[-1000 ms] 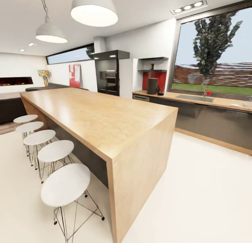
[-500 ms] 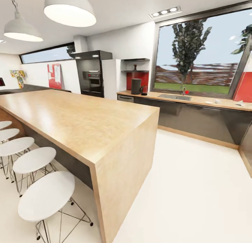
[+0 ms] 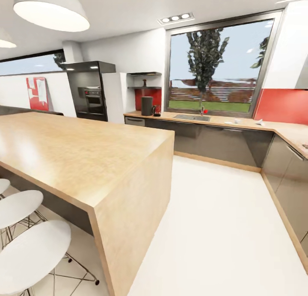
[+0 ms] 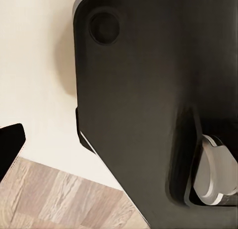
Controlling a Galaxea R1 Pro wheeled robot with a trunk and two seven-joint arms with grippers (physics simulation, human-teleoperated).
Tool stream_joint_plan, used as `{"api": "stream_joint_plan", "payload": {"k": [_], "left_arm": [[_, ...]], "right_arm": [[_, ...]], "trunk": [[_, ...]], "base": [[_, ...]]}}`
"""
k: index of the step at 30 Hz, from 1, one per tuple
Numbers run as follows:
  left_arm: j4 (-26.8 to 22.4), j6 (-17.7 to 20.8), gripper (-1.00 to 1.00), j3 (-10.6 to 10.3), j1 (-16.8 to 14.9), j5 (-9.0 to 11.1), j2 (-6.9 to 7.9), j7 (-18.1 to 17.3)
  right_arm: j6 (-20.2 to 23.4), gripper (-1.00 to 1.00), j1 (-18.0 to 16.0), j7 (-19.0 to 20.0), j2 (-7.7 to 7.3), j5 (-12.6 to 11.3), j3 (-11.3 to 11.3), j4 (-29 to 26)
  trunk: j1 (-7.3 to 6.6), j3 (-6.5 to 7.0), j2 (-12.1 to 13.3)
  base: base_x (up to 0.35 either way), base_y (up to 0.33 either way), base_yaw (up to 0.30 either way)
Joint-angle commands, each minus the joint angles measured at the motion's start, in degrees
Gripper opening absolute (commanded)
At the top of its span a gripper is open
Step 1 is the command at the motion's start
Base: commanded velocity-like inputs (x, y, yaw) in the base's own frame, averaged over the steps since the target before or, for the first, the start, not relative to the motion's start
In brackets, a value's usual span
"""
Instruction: Set up a coffee station on the kitchen countertop: keep the coffee maker on the countertop, move the bottle of coffee from the kitchen shelf to the counter next to the coffee maker, place a paper coffee filter on top of the coffee maker, put the saucer next to the coffee maker with the coffee cup on the saucer, and place the electric kettle next to the coffee maker.
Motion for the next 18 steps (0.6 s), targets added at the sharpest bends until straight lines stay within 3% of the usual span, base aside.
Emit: {"api": "stream_joint_plan", "payload": {"k": [1, 18], "left_arm": [[0.0, -0.1, 1.0, 0.0, 0.0, 0.1, 0.0, 0.0], [-0.7, -0.1, 1.0, 0.1, -0.3, 0.1, 0.18, 0.1]], "right_arm": [[-0.2, 1.0, 0.0, 0.0, 0.01, -0.4, 0.0, 0.0], [-0.2, 1.0, 0.0, 0.0, 0.01, -0.4, 0.0, 0.0]], "trunk": [[-0.22, 0.12, 0.4], [-3.95, 3.17, 7.2]], "base": [[0.0, 0.0, -0.296], [0.0, 0.0, -0.296]]}}
